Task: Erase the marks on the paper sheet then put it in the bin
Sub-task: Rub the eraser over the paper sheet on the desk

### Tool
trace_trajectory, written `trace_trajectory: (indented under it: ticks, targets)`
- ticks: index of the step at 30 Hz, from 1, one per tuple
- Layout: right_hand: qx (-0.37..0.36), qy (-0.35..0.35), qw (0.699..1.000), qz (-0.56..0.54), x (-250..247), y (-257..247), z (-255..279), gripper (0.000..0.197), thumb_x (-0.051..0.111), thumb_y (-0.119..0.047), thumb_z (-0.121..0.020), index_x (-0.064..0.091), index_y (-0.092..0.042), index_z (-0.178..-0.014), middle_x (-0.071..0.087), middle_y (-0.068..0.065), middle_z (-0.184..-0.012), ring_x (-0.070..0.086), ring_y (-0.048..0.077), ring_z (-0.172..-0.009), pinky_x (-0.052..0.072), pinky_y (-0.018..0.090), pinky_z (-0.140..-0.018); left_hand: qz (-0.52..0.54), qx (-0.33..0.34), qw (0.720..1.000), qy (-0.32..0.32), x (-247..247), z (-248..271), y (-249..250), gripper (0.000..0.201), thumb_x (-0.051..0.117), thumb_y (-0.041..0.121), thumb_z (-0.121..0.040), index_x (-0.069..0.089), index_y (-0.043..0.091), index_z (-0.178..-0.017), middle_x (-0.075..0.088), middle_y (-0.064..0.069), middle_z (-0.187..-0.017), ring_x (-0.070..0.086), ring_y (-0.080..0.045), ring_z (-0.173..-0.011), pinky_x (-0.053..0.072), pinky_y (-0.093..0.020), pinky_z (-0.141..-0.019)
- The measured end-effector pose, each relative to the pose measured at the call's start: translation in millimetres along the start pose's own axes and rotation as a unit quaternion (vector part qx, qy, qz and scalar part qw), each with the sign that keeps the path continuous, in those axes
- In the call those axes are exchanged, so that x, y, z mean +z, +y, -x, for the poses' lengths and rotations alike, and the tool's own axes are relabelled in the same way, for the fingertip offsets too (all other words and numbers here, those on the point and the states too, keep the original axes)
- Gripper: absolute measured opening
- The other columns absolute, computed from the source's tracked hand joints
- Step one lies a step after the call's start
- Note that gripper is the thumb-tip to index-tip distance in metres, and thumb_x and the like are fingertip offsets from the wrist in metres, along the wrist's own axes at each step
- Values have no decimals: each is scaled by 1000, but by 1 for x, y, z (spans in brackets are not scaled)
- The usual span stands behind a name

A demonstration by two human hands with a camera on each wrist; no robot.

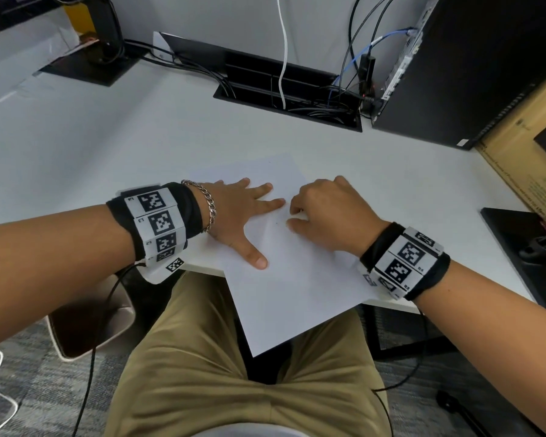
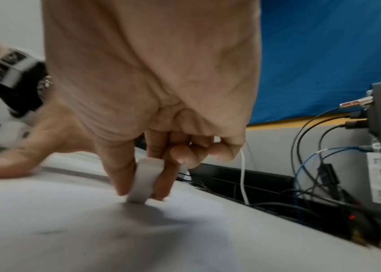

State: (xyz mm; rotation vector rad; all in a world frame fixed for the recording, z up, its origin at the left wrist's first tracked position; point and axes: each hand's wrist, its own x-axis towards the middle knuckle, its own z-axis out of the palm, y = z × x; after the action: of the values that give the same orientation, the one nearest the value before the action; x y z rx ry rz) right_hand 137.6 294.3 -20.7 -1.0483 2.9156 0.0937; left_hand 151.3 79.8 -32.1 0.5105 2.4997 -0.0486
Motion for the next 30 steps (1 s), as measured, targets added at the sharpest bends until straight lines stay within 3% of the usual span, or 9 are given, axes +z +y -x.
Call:
trace_trajectory:
  ticks: [2, 6, 11, 14, 18, 22, 26, 30]
  targets:
    - [8, 2, 1000, 4, 1, 0, 1, 28, 55, -46, -97, 71, -24, -107, 68, -5, -103, 61, 20, -102, 32, 34, -88, -2, -1, 1000, 1, 0, 0, 0, 134, 62, 97, -64, -18, 50, -160, -26, 14, -171, -15, -26, -160, 4, -62, -127]
    - [-49, -13, 999, 6, 5, -10, 8, 25, 56, -46, -96, 71, -28, -103, 65, -9, -97, 59, 16, -98, 32, 34, -83, -2, 4, 1000, 1, 1, -3, -2, 134, 61, 98, -62, -19, 52, -160, -26, 15, -170, -17, -26, -160, 3, -62, -127]
    - [-3, -14, 1000, -17, -1, 8, 9, 27, 59, -50, -93, 71, -31, -107, 67, -12, -102, 60, 16, -102, 38, 38, -92, -27, 33, 999, 4, -4, -6, -11, 132, 60, 99, -63, -20, 53, -159, -27, 14, -170, -19, -26, -160, -8, -58, -128]
    - [-13, -27, 999, -18, 0, 14, 16, 27, 59, -51, -94, 71, -31, -108, 66, -14, -102, 60, 14, -101, 33, 35, -88, -56, 44, 997, 21, -11, -5, -21, 134, 62, 98, -62, -22, 55, -157, -32, 11, -169, -24, -27, -158, -13, -56, -126]
    - [-15, -32, 999, -39, 3, 16, 22, 30, 59, -53, -94, 71, -32, -111, 62, -17, -101, 59, 12, -100, 25, 31, -84, -37, 29, 998, 36, -20, -2, -32, 133, 70, 89, -68, -19, 52, -159, -29, 7, -170, -21, -25, -159, -7, -52, -129]
    - [-24, -36, 998, -50, 4, 15, 25, 30, 59, -52, -95, 71, -33, -115, 61, -18, -101, 58, 10, -101, 28, 31, -87, 23, 57, 997, 38, -17, 3, -24, 118, 71, 77, -81, -9, 49, -163, -16, 15, -173, -10, -14, -161, 3, -44, -131]
    - [-32, -38, 997, -52, -7, 17, 17, 29, 61, -50, -96, 68, -37, -121, 52, -21, -100, 57, 11, -107, 35, 35, -93, 19, 78, 997, 6, -8, 0, -7, 130, 68, 90, -68, -13, 49, -162, -20, 18, -171, -16, -16, -160, -6, -49, -130]
    - [-49, -47, 996, -54, -6, 16, 5, 28, 62, -46, -97, 68, -38, -123, 61, -15, -109, 59, 14, -109, 42, 39, -95, 11, 80, 997, 7, -6, -7, -5, 132, 69, 93, -63, -12, 54, -160, -21, 15, -172, -17, -23, -160, -5, -58, -128]
